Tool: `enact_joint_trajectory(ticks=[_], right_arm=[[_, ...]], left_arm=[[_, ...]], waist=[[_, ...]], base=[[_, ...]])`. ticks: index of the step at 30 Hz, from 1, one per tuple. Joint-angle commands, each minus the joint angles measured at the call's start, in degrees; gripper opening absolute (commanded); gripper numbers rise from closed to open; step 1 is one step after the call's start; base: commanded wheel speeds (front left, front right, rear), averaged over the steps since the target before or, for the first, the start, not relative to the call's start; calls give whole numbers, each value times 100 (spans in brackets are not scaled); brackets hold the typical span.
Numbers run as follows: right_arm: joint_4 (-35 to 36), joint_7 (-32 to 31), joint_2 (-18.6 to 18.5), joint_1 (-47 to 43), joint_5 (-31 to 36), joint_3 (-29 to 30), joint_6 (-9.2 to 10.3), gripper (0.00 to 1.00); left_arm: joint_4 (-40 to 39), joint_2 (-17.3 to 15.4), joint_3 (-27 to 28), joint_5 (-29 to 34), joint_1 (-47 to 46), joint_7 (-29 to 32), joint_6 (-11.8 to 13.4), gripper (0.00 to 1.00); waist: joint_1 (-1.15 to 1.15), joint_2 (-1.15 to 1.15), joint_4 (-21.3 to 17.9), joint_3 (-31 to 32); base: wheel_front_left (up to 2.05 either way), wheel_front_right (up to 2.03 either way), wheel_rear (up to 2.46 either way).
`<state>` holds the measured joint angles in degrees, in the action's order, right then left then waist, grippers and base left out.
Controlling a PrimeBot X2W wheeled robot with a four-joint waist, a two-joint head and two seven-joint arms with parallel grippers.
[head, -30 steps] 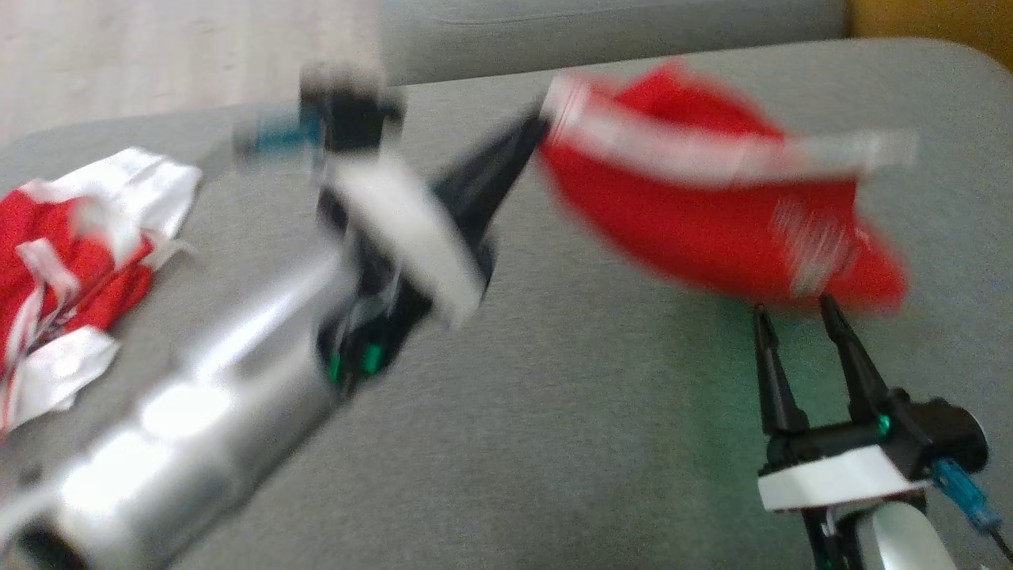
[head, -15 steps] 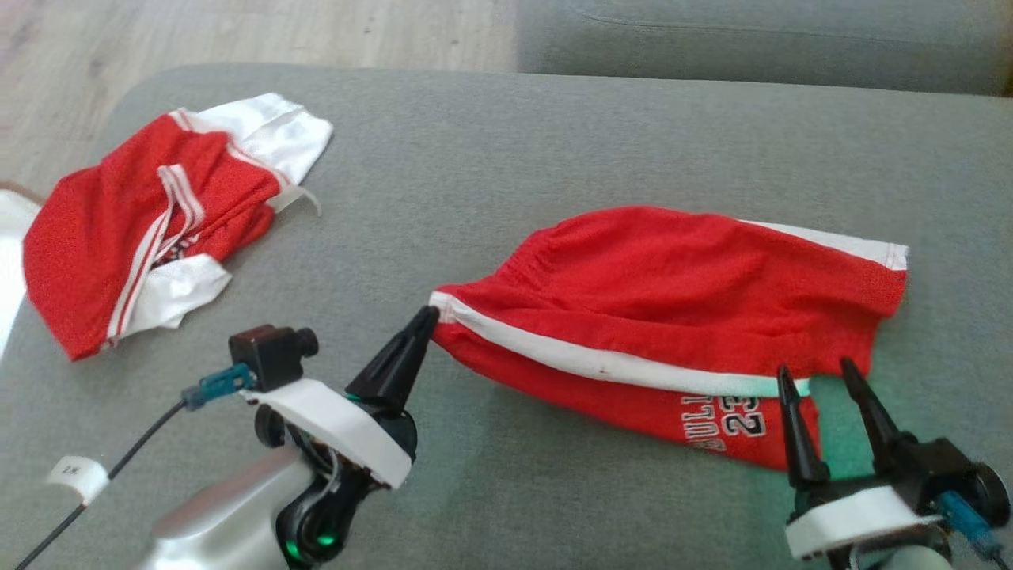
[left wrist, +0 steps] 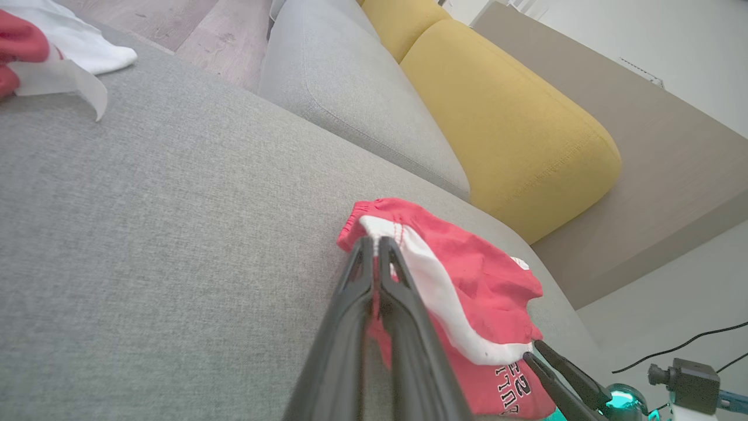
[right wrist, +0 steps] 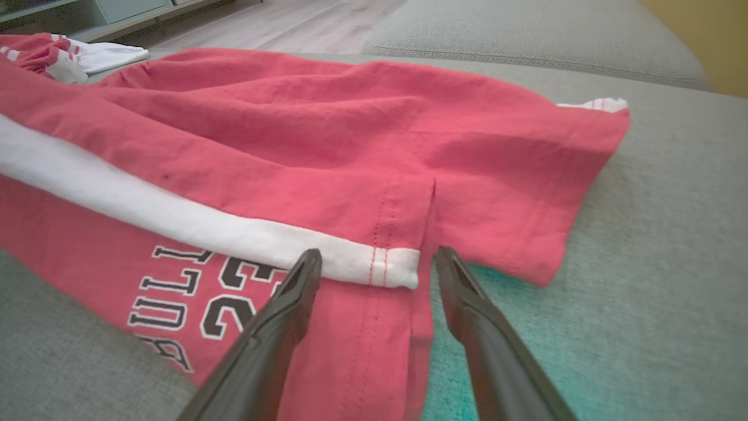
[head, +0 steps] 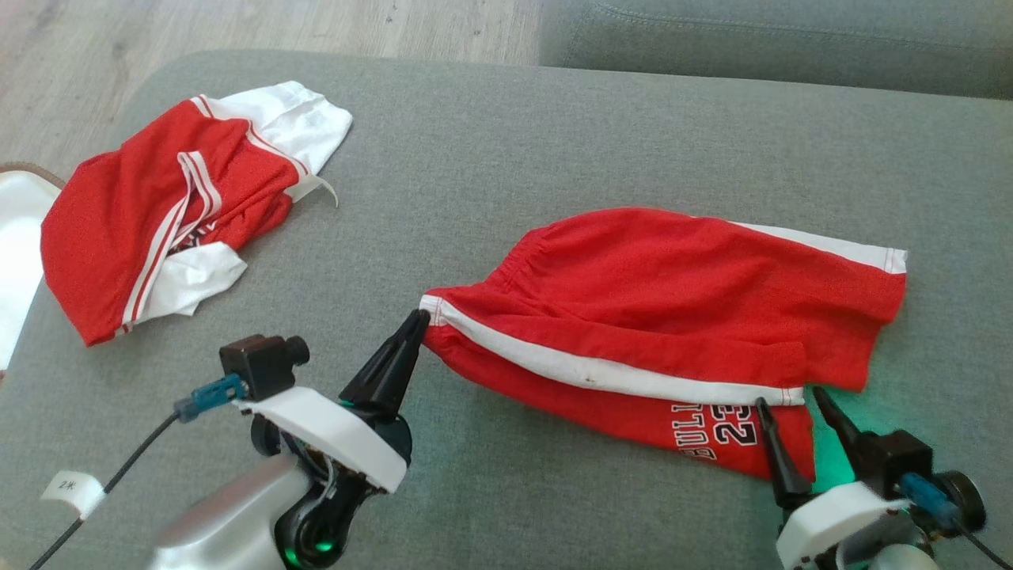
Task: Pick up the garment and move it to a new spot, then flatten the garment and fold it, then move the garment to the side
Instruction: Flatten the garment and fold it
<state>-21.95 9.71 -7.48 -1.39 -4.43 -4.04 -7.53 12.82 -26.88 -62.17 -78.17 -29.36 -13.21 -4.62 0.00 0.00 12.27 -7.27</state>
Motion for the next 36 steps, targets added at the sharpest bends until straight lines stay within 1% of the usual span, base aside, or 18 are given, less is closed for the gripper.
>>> enact_joint_trajectory(ticks=[1, 2, 4, 6, 7, 9, 10, 11, 12, 15, 18, 21, 25, 28, 31, 33, 36], right_arm=[[61, -21, -114, 240, -14, -203, 4, 98], [23, -39, -122, 268, -34, -230, 4, 93], [-14, -51, -128, 295, -53, -248, 4, 93], [-101, -101, -131, 342, -105, -279, 4, 85], [-191, -143, -130, 384, -171, -289, 4, 69], [-269, -171, -142, 421, -217, -321, 4, 47], [-297, -167, -149, 437, -234, -335, 4, 31], [-304, -126, -166, 454, -231, -361, 4, 3], [-315, -80, -178, 467, -228, -360, 4, 0], [-336, -30, -188, 490, -247, -364, 4, 0], [-181, 52, -199, 492, -244, -337, 4, 0], [191, 101, -231, 495, -285, -236, 4, 0], [1035, -20, -371, 567, -470, -52, 4, 0], [1750, -293, -576, 747, -689, 120, 4, 0], [2333, -675, -811, 1109, -1050, 225, 4, 0], [2560, -894, -1042, 1503, -1245, 268, 4, 0], [2545, -1082, -1327, 2349, -1459, 286, 4, 0]], left_arm=[[-93, -99, 277, 48, -176, -93, -23, 0], [-88, -93, 279, 50, -180, -94, -25, 0], [-84, -86, 280, 51, -183, -95, -29, 0], [-77, -77, 278, 55, -190, -95, -38, 0], [-65, -71, 280, 49, -200, -91, -47, 0], [-50, -73, 288, 39, -210, -85, -57, 0], [-43, -76, 291, 33, -214, -81, -61, 0], [-37, -78, 296, 28, -218, -81, -65, 0], [-30, -80, 303, 25, -219, -82, -67, 0], [-16, -105, 349, 59, -205, -99, -60, 0], [-41, -173, 427, 183, -192, -126, -28, 0], [-178, -275, 559, 325, -227, -147, -14, 0], [-569, -500, 740, 636, -463, -159, 36, 0], [-901, -671, 858, 880, -816, -139, 84, 0], [-1103, -773, 1005, 1113, -1332, -64, 107, 0], [-1126, -737, 1129, 1280, -1778, -56, 84, 0], [-881, -537, 1314, 1509, -2534, -61, 32, 0]], waist=[[0, 0, 5, -24], [0, 0, 7, -36], [0, 0, 11, -46], [0, 0, 19, -64], [0, 0, 29, -79], [0, 0, 34, -86], [0, 0, 33, -88], [0, 0, 32, -87], [0, 0, 27, -82], [0, 0, -13, -36], [0, 0, -96, 36], [0, 0, -208, 106], [0, 0, -382, 151], [0, 0, -506, 102], [0, 0, -622, -38], [0, 0, -689, -181], [0, 0, -809, -466]], base=[[0, 0, 0], [0, 0, 0], [0, 0, 0], [0, 0, 0], [0, 0, 0], [0, 0, 0], [0, 0, 0], [0, 0, 0], [0, 0, 0], [0, 0, 0], [0, 0, 0], [0, 0, 0], [0, 0, 0], [0, 0, 0], [0, 0, 0], [0, 0, 0], [0, 0, 0]])
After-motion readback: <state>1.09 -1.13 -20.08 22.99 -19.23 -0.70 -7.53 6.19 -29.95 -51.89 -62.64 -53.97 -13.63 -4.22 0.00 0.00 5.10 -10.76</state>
